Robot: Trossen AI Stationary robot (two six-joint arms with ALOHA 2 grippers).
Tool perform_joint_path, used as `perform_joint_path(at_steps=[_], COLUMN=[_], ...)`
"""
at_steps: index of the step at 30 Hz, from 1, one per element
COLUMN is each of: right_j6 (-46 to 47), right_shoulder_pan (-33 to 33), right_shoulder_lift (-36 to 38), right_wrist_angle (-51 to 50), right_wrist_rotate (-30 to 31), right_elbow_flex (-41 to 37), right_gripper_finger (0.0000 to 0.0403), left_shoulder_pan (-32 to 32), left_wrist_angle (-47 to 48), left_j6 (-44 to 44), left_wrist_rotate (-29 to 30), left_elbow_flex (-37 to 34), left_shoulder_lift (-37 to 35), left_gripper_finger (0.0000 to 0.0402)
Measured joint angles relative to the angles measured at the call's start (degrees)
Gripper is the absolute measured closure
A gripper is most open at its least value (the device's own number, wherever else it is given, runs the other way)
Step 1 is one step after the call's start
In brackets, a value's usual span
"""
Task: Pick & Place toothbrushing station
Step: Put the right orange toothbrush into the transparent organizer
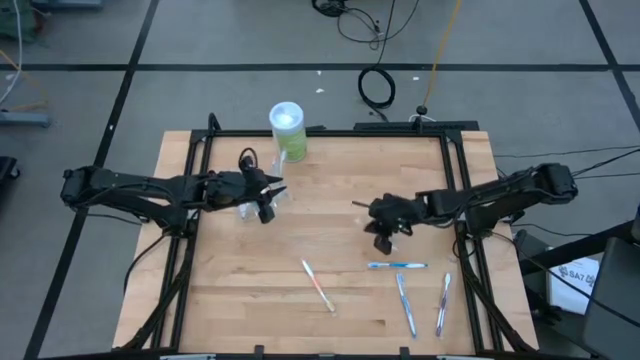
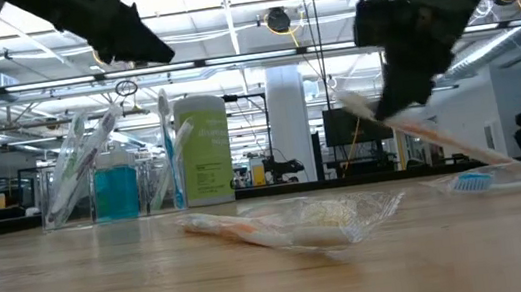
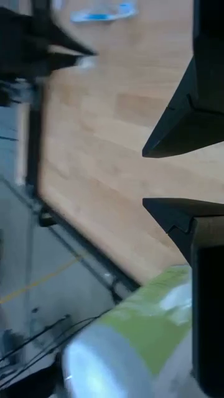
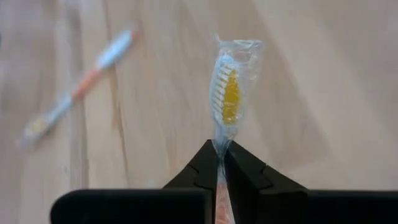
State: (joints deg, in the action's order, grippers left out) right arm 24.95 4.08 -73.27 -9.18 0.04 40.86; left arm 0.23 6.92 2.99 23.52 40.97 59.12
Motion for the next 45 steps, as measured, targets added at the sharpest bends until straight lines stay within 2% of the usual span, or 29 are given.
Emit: perform_joint_path(at_steps=[7,13,18,25,32,39,45], right_j6=[-10.4,-18.8,-24.5,-28.2,-28.4,-27.0,-27.1], right_shoulder_pan=[-4.2,-6.5,-7.5,-7.9,-8.2,-8.6,-8.5], right_shoulder_lift=[0.6,-0.3,-2.8,-10.7,-14.7,-14.6,-14.6], right_wrist_angle=[17.6,32.3,43.0,61.6,67.9,68.6,68.6], right_wrist_rotate=[-0.1,-0.3,-0.5,-0.5,-1.8,-1.8,-1.9], right_elbow_flex=[0.0,0.0,0.0,0.2,0.1,0.1,0.2], right_gripper_finger=[0.0393,0.0393,0.0394,0.0394,0.0389,0.0387,0.0387], left_shoulder_pan=[-2.2,-4.2,-4.9,-5.5,-5.5,-3.7,-0.3], left_wrist_angle=[6.6,9.5,10.6,11.0,6.5,-6.9,-16.4], left_j6=[0.5,-1.2,-2.8,-5.4,-2.9,-6.8,-6.1], left_wrist_rotate=[0.4,2.2,2.6,2.6,0.9,-10.8,-15.1], left_elbow_flex=[0.0,-0.1,-0.1,-0.1,-0.1,-0.1,-0.1], left_shoulder_lift=[-3.5,-3.5,-3.4,-3.4,-2.2,4.4,11.0], left_gripper_finger=[0.0284,0.0284,0.0284,0.0284,0.0284,0.0283,0.0279])
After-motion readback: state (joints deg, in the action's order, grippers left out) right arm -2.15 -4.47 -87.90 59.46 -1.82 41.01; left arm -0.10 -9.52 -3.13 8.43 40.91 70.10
